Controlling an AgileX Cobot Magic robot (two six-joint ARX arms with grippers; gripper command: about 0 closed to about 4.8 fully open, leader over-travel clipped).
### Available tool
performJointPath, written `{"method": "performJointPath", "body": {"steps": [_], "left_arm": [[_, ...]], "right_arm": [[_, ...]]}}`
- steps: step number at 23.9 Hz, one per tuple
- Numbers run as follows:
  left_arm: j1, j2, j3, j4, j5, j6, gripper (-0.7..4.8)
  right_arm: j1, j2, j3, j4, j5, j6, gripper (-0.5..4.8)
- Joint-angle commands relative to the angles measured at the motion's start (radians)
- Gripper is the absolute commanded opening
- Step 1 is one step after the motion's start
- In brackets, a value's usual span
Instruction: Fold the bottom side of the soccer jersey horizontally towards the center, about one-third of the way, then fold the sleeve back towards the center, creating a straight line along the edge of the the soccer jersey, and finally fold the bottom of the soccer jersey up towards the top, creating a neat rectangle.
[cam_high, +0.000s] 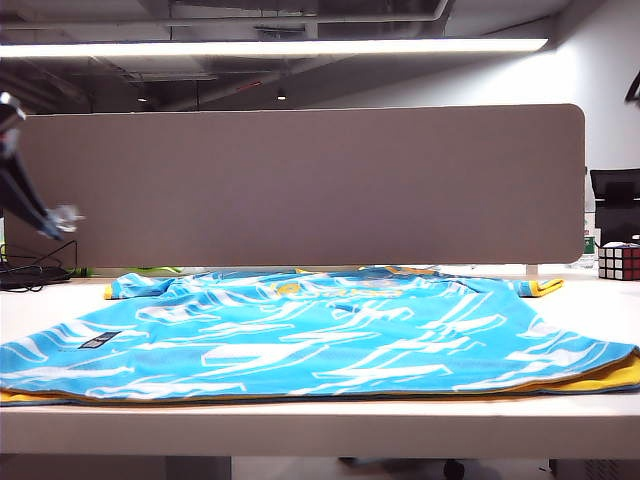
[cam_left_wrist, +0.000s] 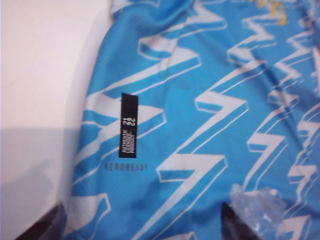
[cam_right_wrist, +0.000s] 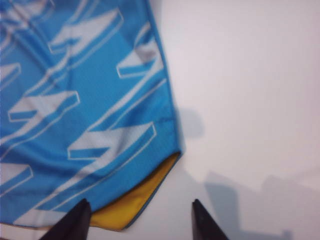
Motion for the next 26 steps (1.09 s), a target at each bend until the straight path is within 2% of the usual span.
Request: {"method": "performJointPath", "body": {"steps": [1, 5, 9, 20, 24, 26], "left_arm": [[0.003, 0.031, 0.022, -0.055, -0.002, 0.051, 3.44], [0.002, 0.068, 0.022, -0.102, -0.003, 0.076, 3.44], [0.002, 0.097, 0.021, -0.144, -0.047, 0.121, 3.44], [0.000, 0.255, 0.021, -0.167, -0.026, 0.156, 3.44], [0.000, 0.314, 0.021, -0.167, -0.015, 0.160, 3.44], [-0.003, 0.334, 0.021, -0.167, 0.008, 0.188, 3.44]], "right_arm": [[-0.025, 0.090, 0.016, -0.011, -0.070, -0.015, 2.80], [-0.059, 0.198, 0.016, -0.009, -0.145, -0.028, 2.91], [-0.067, 0.264, 0.016, 0.022, -0.158, -0.032, 2.98], [-0.064, 0.394, 0.016, 0.171, -0.189, 0.003, 2.97], [-0.060, 0.433, 0.016, 0.202, -0.241, 0.032, 2.97], [-0.046, 0.452, 0.016, 0.214, -0.253, 0.034, 2.97]]}}
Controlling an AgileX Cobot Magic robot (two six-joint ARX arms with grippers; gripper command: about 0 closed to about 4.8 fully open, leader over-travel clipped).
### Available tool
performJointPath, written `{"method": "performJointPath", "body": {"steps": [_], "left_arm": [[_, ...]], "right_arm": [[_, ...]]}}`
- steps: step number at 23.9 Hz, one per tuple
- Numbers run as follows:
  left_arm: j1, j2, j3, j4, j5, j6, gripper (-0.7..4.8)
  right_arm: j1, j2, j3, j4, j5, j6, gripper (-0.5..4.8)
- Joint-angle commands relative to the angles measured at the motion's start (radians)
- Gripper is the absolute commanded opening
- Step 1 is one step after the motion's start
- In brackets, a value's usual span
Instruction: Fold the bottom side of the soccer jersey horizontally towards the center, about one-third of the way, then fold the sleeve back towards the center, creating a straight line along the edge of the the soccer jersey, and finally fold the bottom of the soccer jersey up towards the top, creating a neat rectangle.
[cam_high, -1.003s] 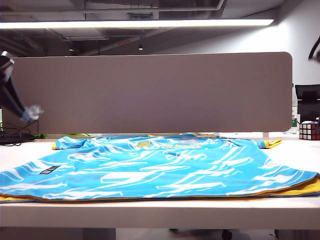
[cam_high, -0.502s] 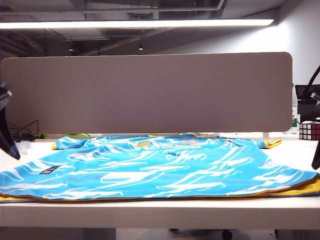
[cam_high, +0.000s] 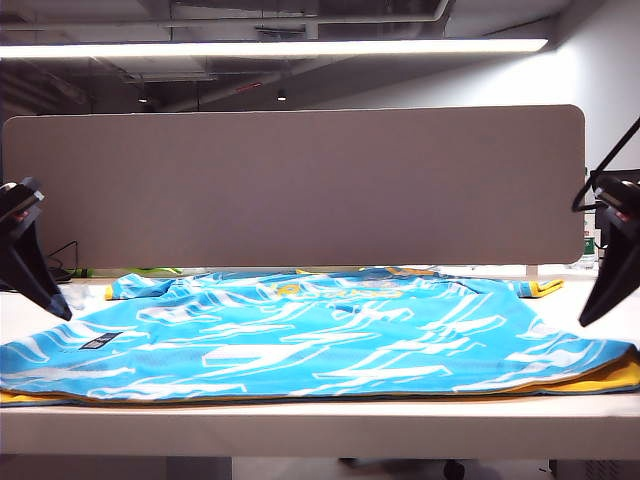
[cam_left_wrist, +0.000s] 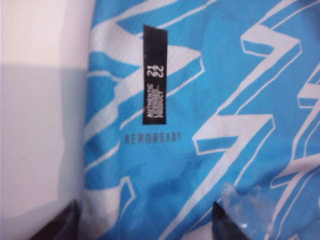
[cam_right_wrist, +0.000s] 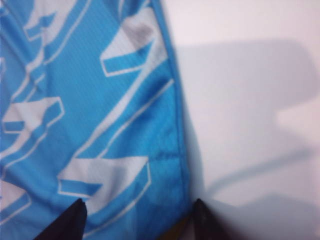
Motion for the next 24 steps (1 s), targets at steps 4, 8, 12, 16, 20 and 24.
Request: {"method": "performJointPath", "body": {"steps": [4, 8, 12, 16, 20, 24], "left_arm": [[-0.044, 0.087, -0.027, -0.100, -0.035, 0.043, 3.44], [-0.089, 0.116, -0.027, -0.076, -0.035, 0.040, 3.41], [-0.100, 0.127, -0.027, -0.049, -0.035, 0.040, 1.36], [-0.100, 0.127, -0.027, 0.014, -0.034, 0.040, 0.14], [-0.082, 0.111, -0.026, 0.063, -0.003, -0.013, -0.05], [-0.056, 0.037, -0.026, 0.022, 0.062, -0.055, -0.05]], "right_arm": [[0.061, 0.070, -0.009, 0.010, -0.005, 0.039, 2.97], [0.098, 0.088, -0.009, 0.021, -0.001, 0.042, 2.96], [0.100, 0.088, -0.009, 0.021, -0.004, 0.045, 1.98], [0.126, 0.095, -0.009, 0.040, -0.003, 0.049, 0.57], [0.143, 0.098, -0.009, 0.053, -0.011, 0.049, -0.08], [0.143, 0.041, -0.009, -0.005, -0.024, 0.037, -0.08]]}}
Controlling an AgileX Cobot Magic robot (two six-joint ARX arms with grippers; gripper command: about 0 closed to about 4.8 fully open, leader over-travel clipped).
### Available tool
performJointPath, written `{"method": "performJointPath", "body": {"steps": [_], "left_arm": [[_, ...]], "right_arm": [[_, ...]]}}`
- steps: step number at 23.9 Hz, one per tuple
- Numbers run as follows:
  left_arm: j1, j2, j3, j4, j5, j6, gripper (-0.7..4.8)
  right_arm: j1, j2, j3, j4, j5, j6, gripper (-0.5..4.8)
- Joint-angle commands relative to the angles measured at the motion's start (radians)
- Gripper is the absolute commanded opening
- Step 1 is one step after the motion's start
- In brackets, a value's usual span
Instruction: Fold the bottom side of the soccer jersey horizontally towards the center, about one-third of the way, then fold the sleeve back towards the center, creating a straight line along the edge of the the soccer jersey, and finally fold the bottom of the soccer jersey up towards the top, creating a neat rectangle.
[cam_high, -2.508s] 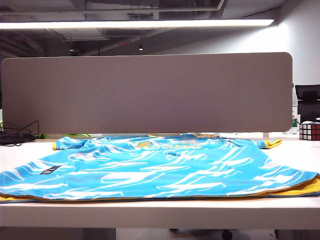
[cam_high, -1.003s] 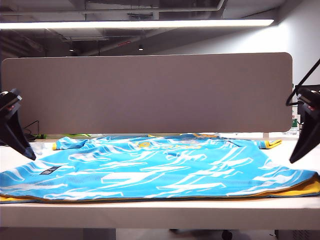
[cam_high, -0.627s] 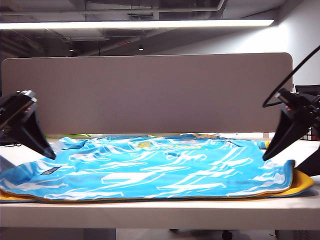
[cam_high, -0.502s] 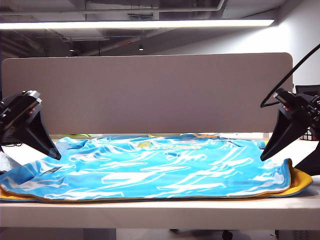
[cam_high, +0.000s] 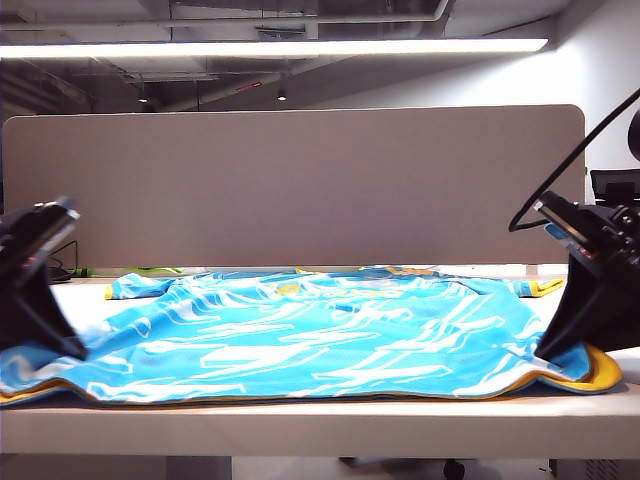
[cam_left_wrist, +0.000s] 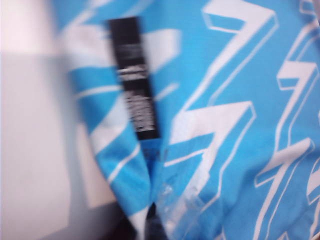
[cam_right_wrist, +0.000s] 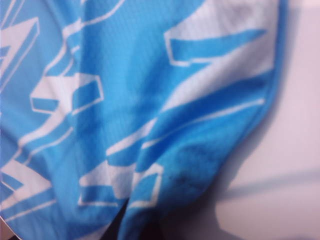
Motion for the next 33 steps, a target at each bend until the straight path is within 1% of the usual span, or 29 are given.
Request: {"method": "performJointPath", "body": {"steps": [1, 2, 4, 5, 7, 9, 10, 11, 12, 13, 14, 18, 19, 21, 23, 25, 26, 28, 33], "left_arm": [[0.014, -0.080, -0.010, -0.116, -0.007, -0.031, -0.05], [0.016, -0.114, -0.010, -0.129, -0.008, -0.030, -0.05], [0.017, -0.243, -0.009, -0.177, 0.003, -0.044, -0.05], [0.014, -0.334, -0.009, -0.225, 0.003, -0.060, -0.05], [0.013, -0.439, -0.008, -0.295, 0.003, -0.090, -0.05], [0.013, -0.550, -0.008, -0.392, 0.019, -0.120, -0.05], [0.014, -0.603, -0.008, -0.436, 0.034, -0.144, -0.05], [0.015, -0.721, -0.008, -0.491, 0.072, -0.195, -0.05], [0.014, -0.827, -0.008, -0.526, 0.103, -0.236, -0.05], [0.014, -0.891, -0.008, -0.553, 0.119, -0.266, -0.05], [0.014, -0.998, -0.008, -0.617, 0.123, -0.300, -0.05], [0.015, -1.184, -0.008, -0.793, 0.121, -0.307, -0.05], [0.015, -1.241, -0.008, -0.851, 0.113, -0.319, -0.05], [0.015, -1.281, -0.008, -0.884, 0.113, -0.321, -0.05], [0.015, -1.283, -0.008, -0.877, 0.111, -0.321, -0.05], [0.015, -1.261, -0.011, -0.803, 0.069, -0.321, -0.05], [0.016, -1.219, -0.011, -0.709, 0.042, -0.327, -0.05], [0.016, -1.157, -0.011, -0.616, 0.042, -0.346, -0.05], [0.016, -0.887, -0.010, -0.312, 0.047, -0.356, -0.05]], "right_arm": [[0.000, -0.068, -0.008, -0.102, 0.011, -0.012, -0.08], [0.000, -0.097, -0.008, -0.119, 0.012, -0.012, -0.08], [0.000, -0.206, -0.008, -0.186, 0.009, -0.011, -0.08], [0.000, -0.293, -0.008, -0.256, 0.008, -0.012, -0.08], [0.002, -0.372, -0.008, -0.324, -0.005, -0.015, -0.08], [0.006, -0.463, -0.008, -0.402, -0.048, -0.020, -0.08], [0.006, -0.505, -0.008, -0.440, -0.064, -0.024, -0.08], [0.006, -0.603, -0.008, -0.521, -0.081, -0.034, -0.08], [0.006, -0.695, -0.008, -0.592, -0.078, -0.034, -0.08], [0.006, -0.755, -0.008, -0.634, -0.078, -0.034, -0.08], [0.005, -0.860, -0.008, -0.710, -0.069, -0.032, -0.08], [0.005, -1.056, -0.008, -0.841, -0.048, 0.011, -0.08], [0.004, -1.130, -0.008, -0.864, -0.043, 0.047, -0.08], [0.004, -1.199, -0.008, -0.861, -0.035, 0.098, -0.08], [0.004, -1.227, -0.008, -0.814, -0.023, 0.140, -0.08], [0.004, -1.212, -0.008, -0.713, 0.011, 0.147, -0.08], [0.004, -1.162, -0.008, -0.609, 0.014, 0.155, -0.08], [0.004, -1.093, -0.008, -0.506, 0.017, 0.159, -0.08], [0.004, -0.817, 0.008, -0.213, 0.012, 0.158, -0.08]]}}
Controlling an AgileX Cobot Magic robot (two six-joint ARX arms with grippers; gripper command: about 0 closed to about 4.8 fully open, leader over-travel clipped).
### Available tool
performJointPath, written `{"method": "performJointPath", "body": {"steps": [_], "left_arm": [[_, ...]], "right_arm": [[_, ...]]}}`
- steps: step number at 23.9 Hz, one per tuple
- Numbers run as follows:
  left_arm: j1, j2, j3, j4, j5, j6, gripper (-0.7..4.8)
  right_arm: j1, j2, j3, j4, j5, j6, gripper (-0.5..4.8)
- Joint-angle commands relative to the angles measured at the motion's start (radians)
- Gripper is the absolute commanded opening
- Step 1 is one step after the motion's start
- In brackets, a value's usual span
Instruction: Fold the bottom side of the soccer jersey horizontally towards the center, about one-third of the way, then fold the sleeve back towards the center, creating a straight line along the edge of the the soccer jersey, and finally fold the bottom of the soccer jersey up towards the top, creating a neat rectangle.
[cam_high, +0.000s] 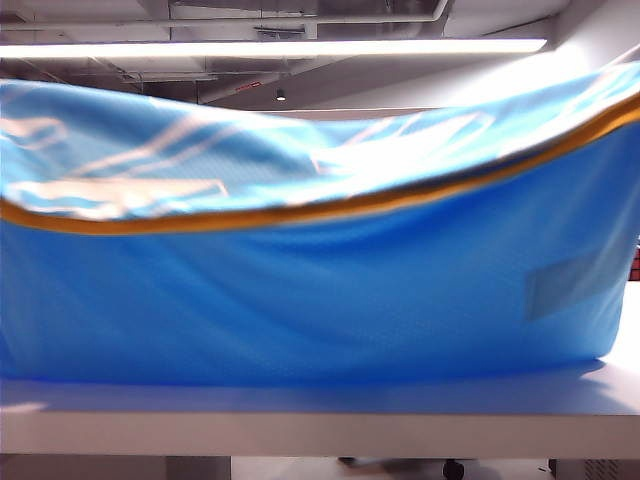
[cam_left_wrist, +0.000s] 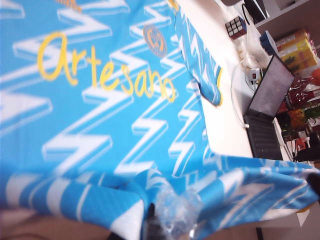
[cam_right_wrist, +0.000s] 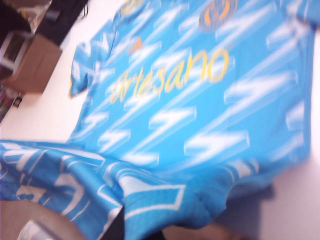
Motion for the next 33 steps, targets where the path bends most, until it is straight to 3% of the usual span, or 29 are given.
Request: {"method": "performJointPath", "body": {"steps": [1, 5, 10, 13, 15, 16, 24, 27, 29, 33], "left_arm": [[0.002, 0.251, 0.003, 0.330, 0.000, -0.022, -0.05], [0.003, 0.519, 0.012, 0.568, -0.005, -0.043, -0.05], [0.008, 0.851, 0.128, 0.690, 0.010, -0.017, 0.00], [0.009, 1.003, 0.217, 0.727, -0.033, 0.042, 1.27], [0.012, 1.054, 0.257, 0.726, -0.055, 0.071, 2.14], [0.035, 1.081, 0.283, 0.726, -0.053, 0.103, 2.60], [0.241, 1.084, 0.333, 0.722, -0.060, 0.153, 2.63], [0.322, 1.086, 0.333, 0.694, -0.102, 0.190, 3.56], [0.343, 1.086, 0.333, 0.682, -0.119, 0.197, 3.56], [0.358, 1.086, 0.333, 0.678, -0.149, 0.266, 3.60]], "right_arm": [[-0.001, 0.237, 0.039, 0.253, -0.005, 0.002, -0.08], [-0.001, 0.509, 0.121, 0.376, -0.007, -0.018, -0.08], [-0.002, 0.834, 0.275, 0.512, -0.008, -0.042, -0.08], [-0.002, 0.981, 0.357, 0.589, -0.008, -0.092, 0.45], [-0.010, 1.033, 0.393, 0.609, -0.006, -0.130, 1.44], [-0.032, 1.061, 0.420, 0.614, -0.002, -0.150, 2.24], [-0.214, 1.068, 0.467, 0.589, 0.014, -0.149, 2.30], [-0.294, 1.089, 0.467, 0.549, 0.011, -0.150, 2.45], [-0.315, 1.108, 0.467, 0.540, 0.006, -0.149, 2.81], [-0.339, 1.157, 0.467, 0.514, 0.006, -0.149, 2.85]]}}
